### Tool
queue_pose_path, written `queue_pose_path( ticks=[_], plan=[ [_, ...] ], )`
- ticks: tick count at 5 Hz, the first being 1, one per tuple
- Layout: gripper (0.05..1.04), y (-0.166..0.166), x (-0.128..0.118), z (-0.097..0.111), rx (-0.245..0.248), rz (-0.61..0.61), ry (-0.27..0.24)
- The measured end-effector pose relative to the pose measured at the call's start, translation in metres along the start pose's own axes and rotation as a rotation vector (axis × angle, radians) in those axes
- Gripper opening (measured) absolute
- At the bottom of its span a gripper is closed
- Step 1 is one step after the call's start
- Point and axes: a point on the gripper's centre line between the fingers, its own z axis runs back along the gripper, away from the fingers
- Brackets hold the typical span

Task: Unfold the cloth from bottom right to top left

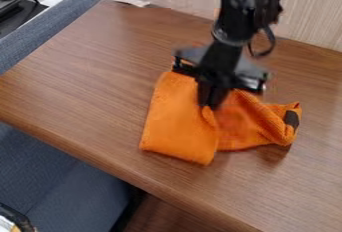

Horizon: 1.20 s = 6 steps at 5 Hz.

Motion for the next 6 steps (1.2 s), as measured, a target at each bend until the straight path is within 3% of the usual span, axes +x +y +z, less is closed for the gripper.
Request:
queue_pose_path(
  ticks=[1,3,5,6],
  plan=[
    [0.063,0.023,0.007,0.019,0.006,0.062,-0.019],
    [0.062,0.090,0.011,0.028,0.025,0.228,-0.014],
    [0.060,0.148,-0.010,0.001,0.051,0.338,-0.006],
    [0.059,0.162,-0.016,-0.025,0.053,0.338,0.036]
  ],
)
